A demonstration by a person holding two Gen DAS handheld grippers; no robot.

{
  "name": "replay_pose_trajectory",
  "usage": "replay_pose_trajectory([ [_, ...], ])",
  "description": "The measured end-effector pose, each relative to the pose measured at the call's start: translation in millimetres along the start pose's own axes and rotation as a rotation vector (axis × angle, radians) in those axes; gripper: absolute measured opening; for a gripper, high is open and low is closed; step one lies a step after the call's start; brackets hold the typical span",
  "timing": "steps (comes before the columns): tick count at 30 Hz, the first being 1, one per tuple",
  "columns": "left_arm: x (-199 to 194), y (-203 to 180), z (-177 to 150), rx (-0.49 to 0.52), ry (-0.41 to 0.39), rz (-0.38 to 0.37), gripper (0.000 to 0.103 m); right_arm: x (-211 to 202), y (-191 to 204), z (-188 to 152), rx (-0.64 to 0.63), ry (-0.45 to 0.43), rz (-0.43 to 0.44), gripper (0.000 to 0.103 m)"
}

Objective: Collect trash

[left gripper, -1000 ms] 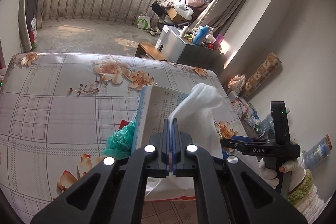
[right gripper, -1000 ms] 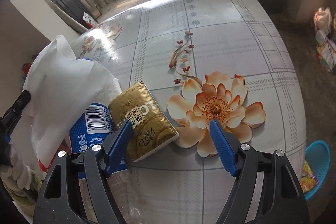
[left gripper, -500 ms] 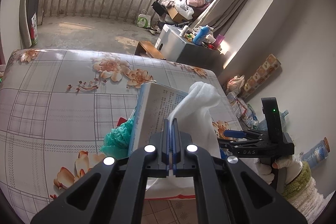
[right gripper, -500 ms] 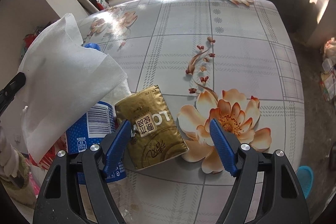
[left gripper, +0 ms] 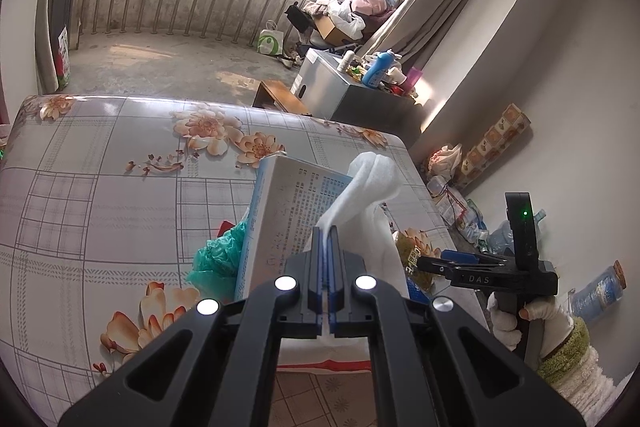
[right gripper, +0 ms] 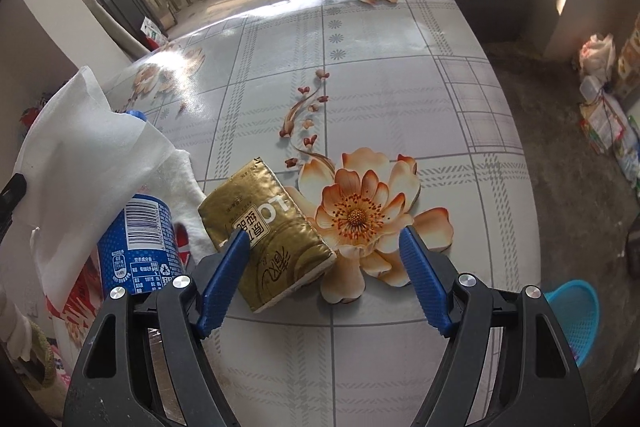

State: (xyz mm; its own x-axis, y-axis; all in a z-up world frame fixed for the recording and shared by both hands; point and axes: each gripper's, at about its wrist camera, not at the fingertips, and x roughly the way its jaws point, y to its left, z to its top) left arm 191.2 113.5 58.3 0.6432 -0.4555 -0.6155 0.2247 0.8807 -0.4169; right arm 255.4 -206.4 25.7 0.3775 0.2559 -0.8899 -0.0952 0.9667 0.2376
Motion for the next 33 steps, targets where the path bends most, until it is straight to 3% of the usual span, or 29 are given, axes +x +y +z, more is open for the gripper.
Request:
replay_pose_trajectory([
  [6, -6.1, -9.1, 1.8, 0.03, -0.014, -0.004, 0.001, -6.5, 26.4, 3.5, -0.169, -0.012, 0.056, 0.081],
  [11, -8.4, -10.9, 4.0, 0.026, -0.024, 0.003, 0.001, 15.2, 43.9, 7.9, -0.315, 0.027, 0.014, 0.081],
  [13, -9.5, -12.1, 5.0, 0.028, -0.026, 0.001, 0.001, 22.2, 38.5, 12.3, -0.289, 0.046, 0.051, 0.081],
  [19, -14.3, -23.5, 11.3, 0.057, -0.045, -0.025, 0.001, 28.3, 15.5, 14.2, -0.169, 0.056, 0.121, 0.059],
  [27, -22.9, -50.3, 24.3, 0.119, -0.079, -0.09, 0.001, 13.2, -16.6, -1.8, -0.001, -0.003, 0.138, 0.055],
  [33, -34.0, -83.5, 36.0, 0.189, -0.101, -0.168, 0.001, -41.9, -41.8, -24.0, 0.154, -0.138, 0.194, 0.055],
])
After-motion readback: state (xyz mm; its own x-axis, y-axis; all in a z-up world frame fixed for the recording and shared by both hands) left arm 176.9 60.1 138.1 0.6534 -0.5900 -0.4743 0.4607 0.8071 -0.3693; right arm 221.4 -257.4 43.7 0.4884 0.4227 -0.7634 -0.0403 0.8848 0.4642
